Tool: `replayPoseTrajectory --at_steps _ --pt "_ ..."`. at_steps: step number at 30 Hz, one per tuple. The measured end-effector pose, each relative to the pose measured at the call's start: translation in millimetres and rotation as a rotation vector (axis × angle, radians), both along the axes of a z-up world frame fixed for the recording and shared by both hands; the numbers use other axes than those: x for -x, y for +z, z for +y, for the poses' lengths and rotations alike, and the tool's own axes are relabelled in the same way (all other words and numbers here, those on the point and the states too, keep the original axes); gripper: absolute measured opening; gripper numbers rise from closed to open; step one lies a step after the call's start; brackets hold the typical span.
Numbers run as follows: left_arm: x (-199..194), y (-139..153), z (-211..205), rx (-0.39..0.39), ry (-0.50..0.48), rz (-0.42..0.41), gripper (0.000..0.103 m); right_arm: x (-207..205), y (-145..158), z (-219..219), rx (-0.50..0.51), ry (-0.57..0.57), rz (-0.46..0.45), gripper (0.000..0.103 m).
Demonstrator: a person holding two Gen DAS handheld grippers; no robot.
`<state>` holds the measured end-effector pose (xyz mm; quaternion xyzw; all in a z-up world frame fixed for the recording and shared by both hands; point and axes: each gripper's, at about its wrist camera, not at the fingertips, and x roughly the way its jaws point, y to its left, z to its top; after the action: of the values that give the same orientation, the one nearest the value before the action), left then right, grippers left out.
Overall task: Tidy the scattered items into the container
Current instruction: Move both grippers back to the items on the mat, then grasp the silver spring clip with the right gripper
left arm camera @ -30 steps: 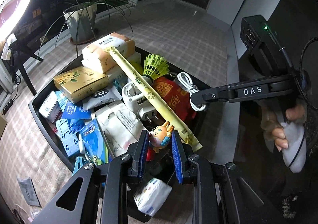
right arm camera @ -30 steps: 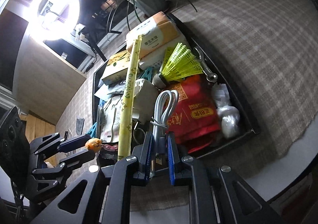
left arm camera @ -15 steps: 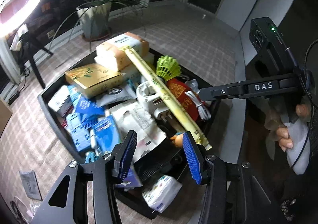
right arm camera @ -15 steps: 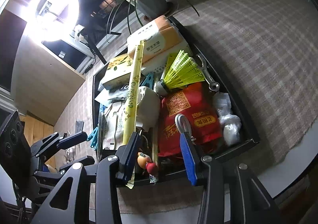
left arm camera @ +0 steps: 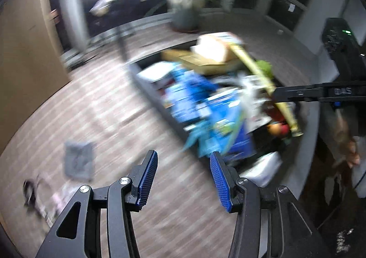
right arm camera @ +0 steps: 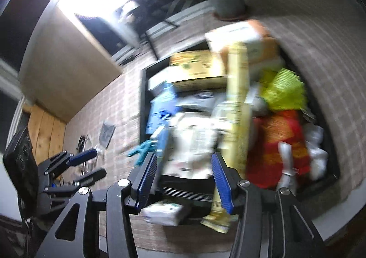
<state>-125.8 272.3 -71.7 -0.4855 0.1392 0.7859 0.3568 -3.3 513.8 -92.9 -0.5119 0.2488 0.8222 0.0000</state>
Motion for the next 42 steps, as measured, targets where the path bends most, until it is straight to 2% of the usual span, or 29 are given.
replayPoseTrajectory --at_steps 10,17,22,26,29,34,37,42 --pt "35 -26 -178 0.043 0.343 -0.038 0.052 58 -7 -115 0.029 0.212 0.000 0.046" --pt "27 -51 -261 0.021 0.495 -0.090 0.052 92 -16 -220 0.060 0.426 -0.012 0.046" --pt "16 -70 -278 0.006 0.525 -0.109 0.052 113 -33 -292 0.093 0.565 -0.056 0.046" --pt "10 -81 -280 -0.009 0.513 -0.121 0.052 131 -59 -346 0.131 0.649 -0.128 0.043" --pt "10 -88 -278 -0.018 0.506 -0.131 0.052 138 -79 -377 0.116 0.697 -0.179 0.040" --pt "13 -95 -283 -0.061 0.518 -0.153 0.052 143 -102 -404 0.077 0.739 -0.238 0.029" --pt "15 -101 -284 -0.086 0.527 -0.168 0.052 147 -117 -410 0.057 0.730 -0.274 0.025" --pt "16 -108 -283 -0.118 0.514 -0.192 0.051 149 -132 -413 0.080 0.724 -0.306 0.013"
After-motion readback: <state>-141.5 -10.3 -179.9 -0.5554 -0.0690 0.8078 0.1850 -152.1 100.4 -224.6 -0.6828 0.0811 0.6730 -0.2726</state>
